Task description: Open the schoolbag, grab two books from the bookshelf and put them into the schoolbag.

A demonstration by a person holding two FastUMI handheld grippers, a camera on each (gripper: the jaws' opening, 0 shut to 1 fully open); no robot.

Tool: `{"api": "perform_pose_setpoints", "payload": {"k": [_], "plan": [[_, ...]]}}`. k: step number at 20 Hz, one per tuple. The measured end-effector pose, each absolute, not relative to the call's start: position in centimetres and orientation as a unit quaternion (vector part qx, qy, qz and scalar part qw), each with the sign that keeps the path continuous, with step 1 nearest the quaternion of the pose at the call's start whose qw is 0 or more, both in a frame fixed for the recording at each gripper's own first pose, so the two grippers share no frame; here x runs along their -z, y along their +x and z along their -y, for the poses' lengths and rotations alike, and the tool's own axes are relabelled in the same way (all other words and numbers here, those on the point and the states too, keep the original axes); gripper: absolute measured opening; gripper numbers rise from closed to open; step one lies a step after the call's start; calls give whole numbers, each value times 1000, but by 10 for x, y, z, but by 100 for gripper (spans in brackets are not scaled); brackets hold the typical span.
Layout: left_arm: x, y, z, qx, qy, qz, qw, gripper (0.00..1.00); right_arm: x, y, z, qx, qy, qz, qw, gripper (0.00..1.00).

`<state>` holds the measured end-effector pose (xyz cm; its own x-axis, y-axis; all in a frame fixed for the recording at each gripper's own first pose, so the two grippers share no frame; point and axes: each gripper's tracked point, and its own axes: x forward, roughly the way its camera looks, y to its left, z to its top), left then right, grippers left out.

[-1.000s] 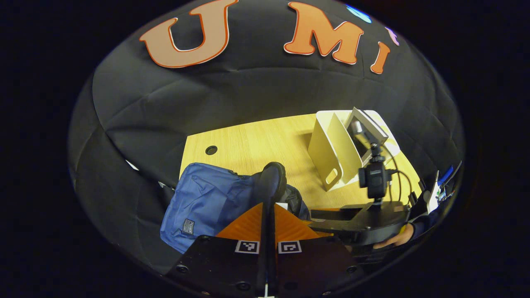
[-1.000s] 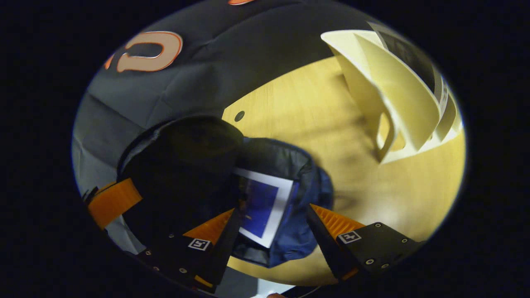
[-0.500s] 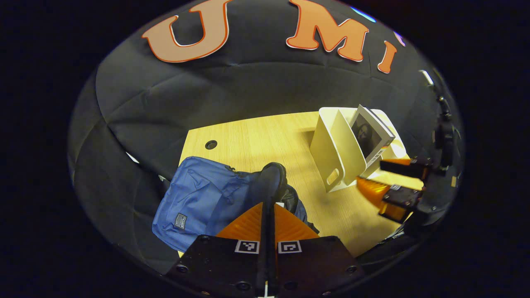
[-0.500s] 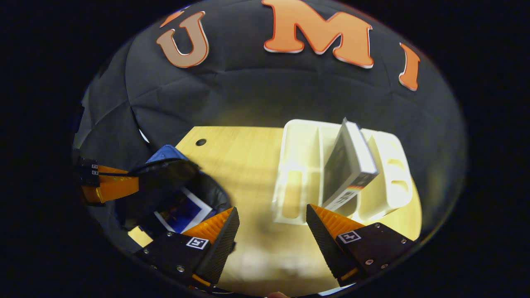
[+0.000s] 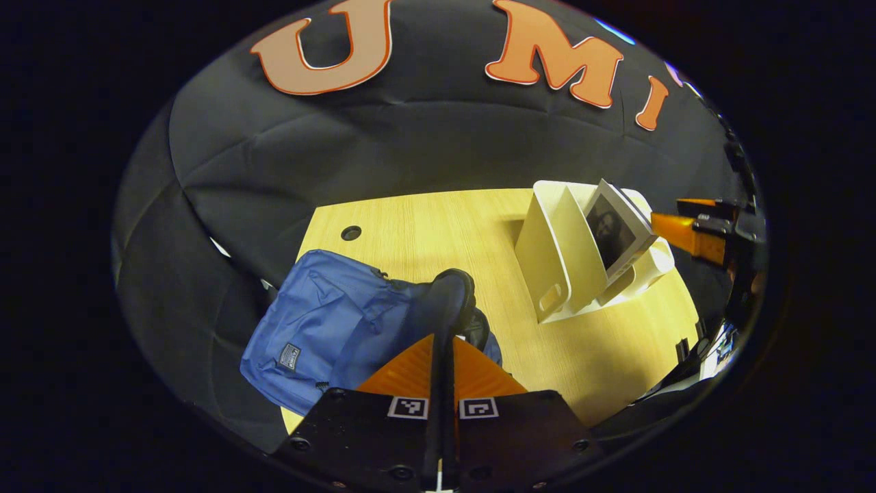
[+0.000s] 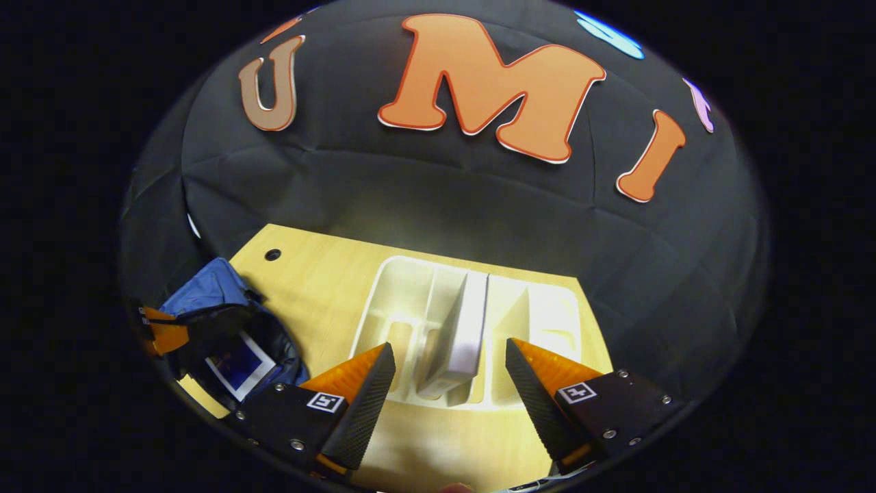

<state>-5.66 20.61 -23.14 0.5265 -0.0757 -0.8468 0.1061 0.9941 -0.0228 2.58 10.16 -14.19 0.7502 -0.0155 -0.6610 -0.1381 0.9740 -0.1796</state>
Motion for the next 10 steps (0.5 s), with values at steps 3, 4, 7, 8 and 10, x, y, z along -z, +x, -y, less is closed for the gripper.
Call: {"api": "perform_pose_setpoints", "payload": {"k": [3,4,7,8,10], "plan": [[234,-56,-208,54,9,-484,874,2,150,49,-90,-23,-115,-371,921,97],[235,-56,-209,53,7,-484,874,2,154,53,-86,-18,-124,-377,918,97],[240,-56,-211,53,-1,-486,872,2,173,67,-84,-16,-116,-407,906,98],[241,-56,-212,53,-4,-487,872,2,178,71,-83,-14,-112,-415,903,98],[245,-56,-213,52,-12,-489,871,2,188,80,-77,-10,-108,-431,896,99]]}}
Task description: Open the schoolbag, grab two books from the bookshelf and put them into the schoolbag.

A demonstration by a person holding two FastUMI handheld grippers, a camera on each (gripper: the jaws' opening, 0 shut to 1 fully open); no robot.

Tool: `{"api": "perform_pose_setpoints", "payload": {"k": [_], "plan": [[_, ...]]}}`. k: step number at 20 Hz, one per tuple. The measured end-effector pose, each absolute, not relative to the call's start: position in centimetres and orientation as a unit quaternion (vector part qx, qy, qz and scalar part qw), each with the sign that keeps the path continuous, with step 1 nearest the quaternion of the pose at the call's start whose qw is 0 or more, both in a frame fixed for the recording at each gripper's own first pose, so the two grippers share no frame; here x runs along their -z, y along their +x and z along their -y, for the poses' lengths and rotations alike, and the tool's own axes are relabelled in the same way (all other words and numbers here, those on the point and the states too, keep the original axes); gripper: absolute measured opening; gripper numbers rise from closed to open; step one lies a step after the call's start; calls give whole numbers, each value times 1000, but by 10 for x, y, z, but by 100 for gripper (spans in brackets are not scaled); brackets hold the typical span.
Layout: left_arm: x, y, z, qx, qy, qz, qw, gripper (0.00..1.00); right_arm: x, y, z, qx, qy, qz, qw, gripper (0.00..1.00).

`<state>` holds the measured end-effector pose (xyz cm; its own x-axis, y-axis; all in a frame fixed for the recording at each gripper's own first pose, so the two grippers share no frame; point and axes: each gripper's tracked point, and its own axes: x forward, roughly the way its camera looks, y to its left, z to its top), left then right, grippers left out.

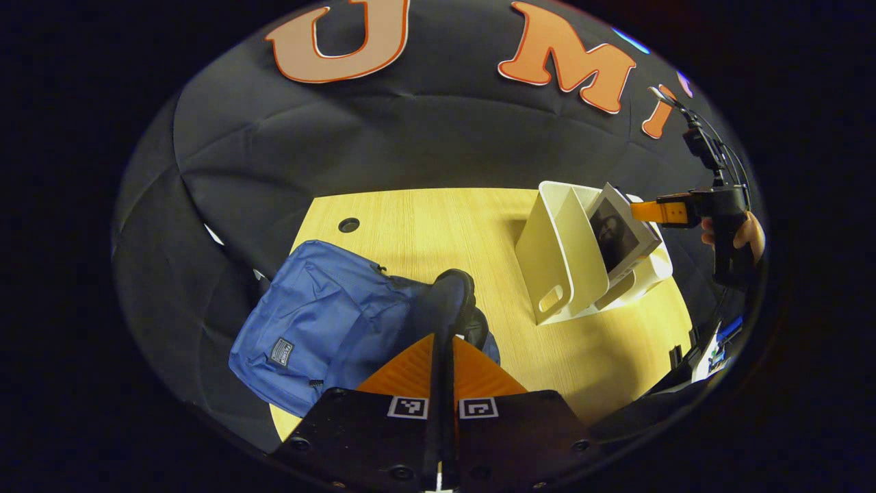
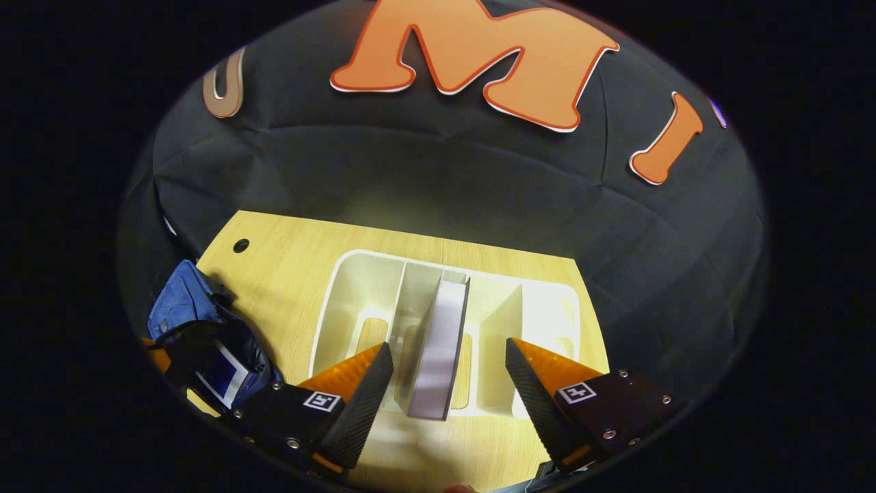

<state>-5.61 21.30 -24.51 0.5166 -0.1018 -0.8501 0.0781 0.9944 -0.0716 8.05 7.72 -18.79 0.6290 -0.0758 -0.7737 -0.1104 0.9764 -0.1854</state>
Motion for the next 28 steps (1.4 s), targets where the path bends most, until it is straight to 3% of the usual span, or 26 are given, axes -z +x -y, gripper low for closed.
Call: {"api": "perform_pose_setpoints", "payload": {"k": [7,11,12,13,14,19,20,28], "plan": [[255,-58,-214,48,-33,-496,866,3,229,90,-79,-23,-89,-499,862,97],[258,-60,-214,45,-46,-497,865,2,243,89,-93,-33,-54,-534,843,64],[258,-60,-214,44,-49,-497,865,2,242,88,-96,-33,-42,-539,840,49],[258,-62,-214,44,-51,-497,865,2,244,89,-101,-36,-32,-544,838,51],[258,-63,-216,44,-51,-496,866,2,245,88,-100,-34,-28,-546,837,37],[257,-64,-214,45,-54,-495,866,7,242,84,-97,-43,-22,-552,832,31],[256,-63,-213,45,-54,-495,866,2,239,83,-95,-43,-18,-551,833,30],[256,-67,-211,51,-50,-494,866,2,176,68,-76,-57,14,-512,857,29]]}}
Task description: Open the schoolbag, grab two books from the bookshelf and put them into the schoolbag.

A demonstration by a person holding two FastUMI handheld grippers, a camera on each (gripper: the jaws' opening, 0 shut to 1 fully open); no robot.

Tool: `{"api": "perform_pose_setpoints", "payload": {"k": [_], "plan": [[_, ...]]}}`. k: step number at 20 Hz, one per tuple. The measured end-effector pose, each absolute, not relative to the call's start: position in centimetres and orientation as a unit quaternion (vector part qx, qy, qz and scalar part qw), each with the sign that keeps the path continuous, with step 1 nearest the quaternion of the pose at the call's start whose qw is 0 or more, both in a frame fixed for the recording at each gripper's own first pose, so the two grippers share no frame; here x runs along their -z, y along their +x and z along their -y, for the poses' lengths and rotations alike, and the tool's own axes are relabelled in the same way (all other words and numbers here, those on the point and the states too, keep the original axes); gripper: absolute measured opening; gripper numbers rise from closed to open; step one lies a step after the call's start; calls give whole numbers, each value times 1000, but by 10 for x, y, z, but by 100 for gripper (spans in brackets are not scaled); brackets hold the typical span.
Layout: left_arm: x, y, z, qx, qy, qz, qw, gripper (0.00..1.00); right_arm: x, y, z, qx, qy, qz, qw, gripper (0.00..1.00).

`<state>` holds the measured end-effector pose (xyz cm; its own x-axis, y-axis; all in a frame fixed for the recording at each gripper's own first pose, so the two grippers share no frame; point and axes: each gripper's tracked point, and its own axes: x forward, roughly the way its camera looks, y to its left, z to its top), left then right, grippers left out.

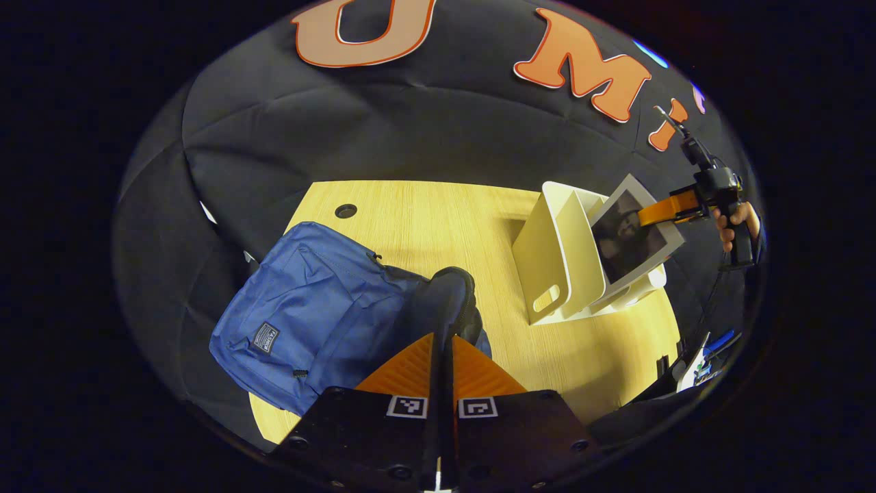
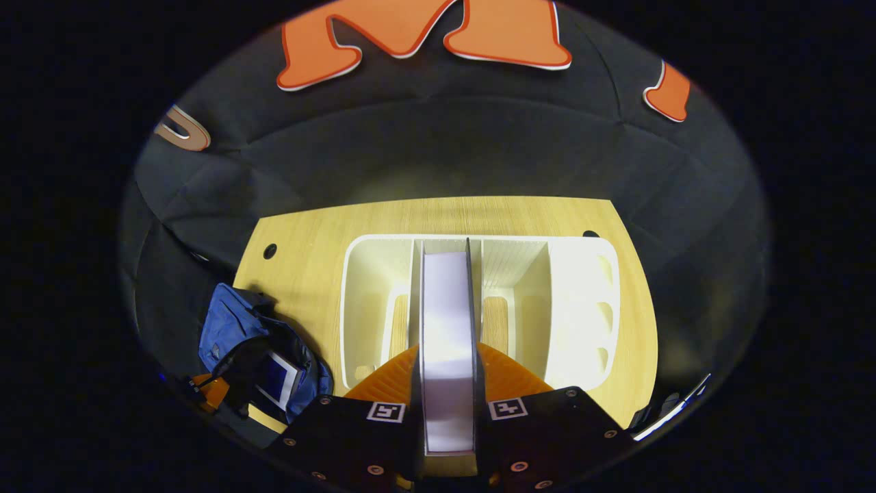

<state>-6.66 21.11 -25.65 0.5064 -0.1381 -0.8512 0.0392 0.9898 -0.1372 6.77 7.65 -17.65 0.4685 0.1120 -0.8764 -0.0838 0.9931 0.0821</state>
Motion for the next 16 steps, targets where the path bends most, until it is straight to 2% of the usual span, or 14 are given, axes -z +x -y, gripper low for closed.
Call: {"api": "perform_pose_setpoints", "payload": {"k": [6,16], "plan": [[257,-67,-210,59,-48,-493,866,2,110,54,-64,-70,26,-457,886,29],[255,-68,-207,77,-15,-496,865,2,60,15,-70,-103,81,-415,900,29]]}}
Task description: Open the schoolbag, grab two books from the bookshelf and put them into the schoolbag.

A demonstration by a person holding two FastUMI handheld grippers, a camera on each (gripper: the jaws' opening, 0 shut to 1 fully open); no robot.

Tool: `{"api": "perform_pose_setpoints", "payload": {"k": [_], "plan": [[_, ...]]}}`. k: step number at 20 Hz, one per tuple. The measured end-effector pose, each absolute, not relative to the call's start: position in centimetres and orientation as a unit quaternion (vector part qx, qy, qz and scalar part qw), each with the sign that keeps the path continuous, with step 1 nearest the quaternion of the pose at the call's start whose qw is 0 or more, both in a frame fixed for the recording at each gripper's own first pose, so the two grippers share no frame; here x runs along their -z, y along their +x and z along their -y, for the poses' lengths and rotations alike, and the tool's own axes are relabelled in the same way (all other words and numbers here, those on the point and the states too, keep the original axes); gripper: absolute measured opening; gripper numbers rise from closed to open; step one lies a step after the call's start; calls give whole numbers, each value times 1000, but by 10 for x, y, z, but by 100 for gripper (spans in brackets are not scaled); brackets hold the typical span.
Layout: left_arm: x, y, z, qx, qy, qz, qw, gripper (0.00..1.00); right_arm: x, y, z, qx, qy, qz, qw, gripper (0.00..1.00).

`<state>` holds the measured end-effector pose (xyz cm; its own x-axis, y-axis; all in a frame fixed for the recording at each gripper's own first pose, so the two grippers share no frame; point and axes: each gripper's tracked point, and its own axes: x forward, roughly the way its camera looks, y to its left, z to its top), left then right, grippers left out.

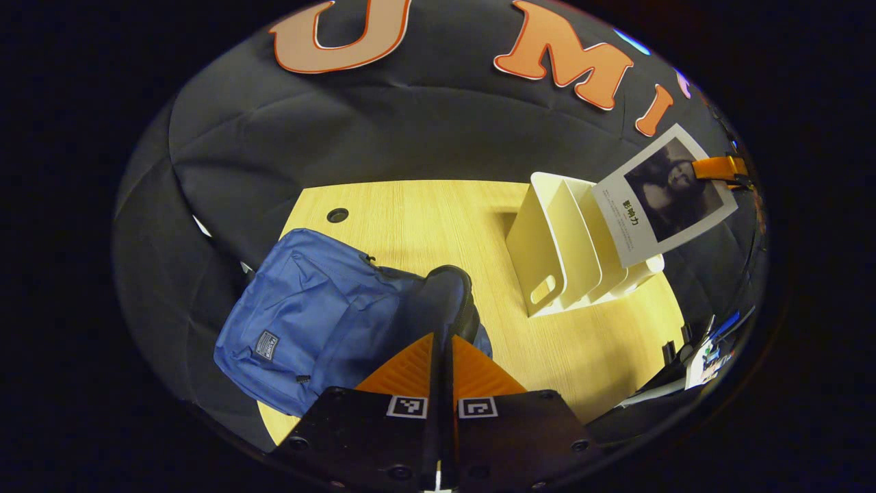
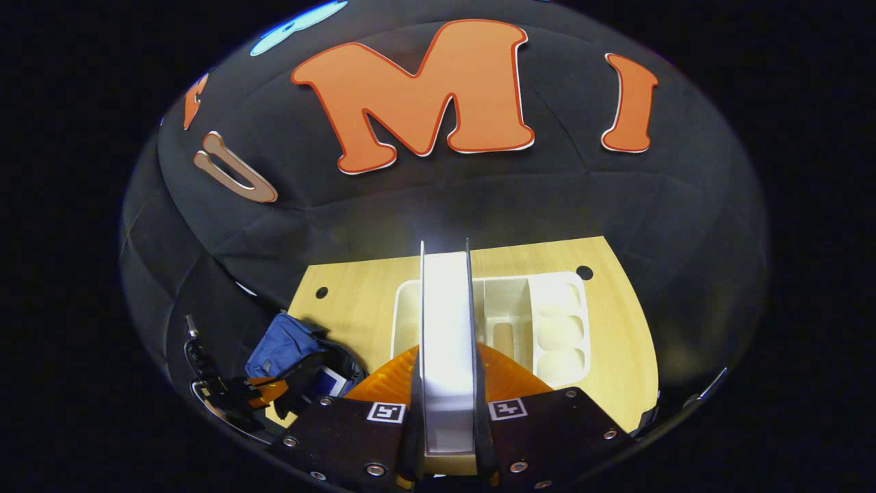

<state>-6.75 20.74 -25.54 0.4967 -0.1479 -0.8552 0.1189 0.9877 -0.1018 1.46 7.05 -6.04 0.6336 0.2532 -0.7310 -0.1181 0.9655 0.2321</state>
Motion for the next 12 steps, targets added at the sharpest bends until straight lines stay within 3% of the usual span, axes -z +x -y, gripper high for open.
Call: {"api": "perform_pose_setpoints", "payload": {"k": [2,4,12], "plan": [[253,-67,-208,80,-5,-495,865,7,61,1,-85,-122,109,-420,893,29],[252,-66,-210,83,3,-493,866,2,66,-12,-103,-143,140,-426,882,29],[250,-65,-227,93,21,-493,865,2,101,-67,-187,-211,218,-451,839,29]]}}
